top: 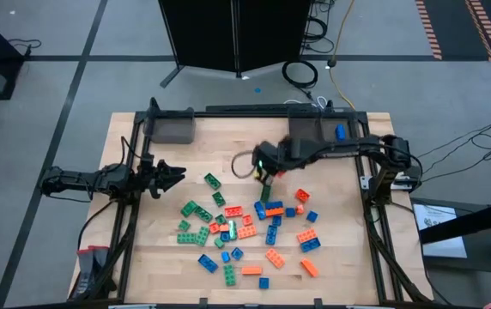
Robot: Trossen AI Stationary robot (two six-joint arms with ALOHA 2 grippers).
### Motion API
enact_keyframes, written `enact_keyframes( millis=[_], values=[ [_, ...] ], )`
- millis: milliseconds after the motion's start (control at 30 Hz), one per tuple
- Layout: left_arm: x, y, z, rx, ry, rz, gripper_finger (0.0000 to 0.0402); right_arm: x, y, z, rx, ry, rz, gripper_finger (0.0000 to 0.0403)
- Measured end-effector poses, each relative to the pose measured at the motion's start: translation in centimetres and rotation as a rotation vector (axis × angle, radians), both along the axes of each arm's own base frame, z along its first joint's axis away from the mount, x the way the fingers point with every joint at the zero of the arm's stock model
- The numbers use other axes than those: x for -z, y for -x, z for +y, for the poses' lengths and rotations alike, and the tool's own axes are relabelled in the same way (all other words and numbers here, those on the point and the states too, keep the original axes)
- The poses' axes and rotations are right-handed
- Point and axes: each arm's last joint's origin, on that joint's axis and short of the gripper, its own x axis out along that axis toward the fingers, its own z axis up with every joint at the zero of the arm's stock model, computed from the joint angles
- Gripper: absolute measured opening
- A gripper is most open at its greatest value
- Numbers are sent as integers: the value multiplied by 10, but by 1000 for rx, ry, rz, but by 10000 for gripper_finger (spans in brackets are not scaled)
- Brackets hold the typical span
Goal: Sort blocks
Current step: Put the orange game piece into the middle black bin
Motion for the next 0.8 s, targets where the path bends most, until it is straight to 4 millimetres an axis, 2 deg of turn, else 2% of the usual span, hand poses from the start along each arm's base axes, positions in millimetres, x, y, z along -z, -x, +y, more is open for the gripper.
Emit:
enact_keyframes(
  millis=[67, 133, 267, 433, 567, 733, 800],
  values=[
    [0, 0, 0, 0, 0, 0, 215, -15, 2, -22, 15, 48, 9, 117],
    [0, 0, 0, 0, 1, 0, 215, -21, 11, -49, 61, 59, 25, 117],
    [0, 0, 0, 10, 1, 0, 215, -25, 39, -98, 191, 48, 71, 117],
    [0, 0, -1, 22, 0, 0, 215, -20, 77, -150, 342, -53, 78, 117],
    [0, 0, -1, 22, 1, 0, 215, -7, 96, -173, 418, -104, 43, 117],
    [0, 0, -1, 24, 0, 0, 215, 1, 105, -183, 414, -170, 0, 117],
    [0, 0, -1, 23, 0, 0, 215, 2, 105, -184, 410, -168, 0, 145]
  ],
)
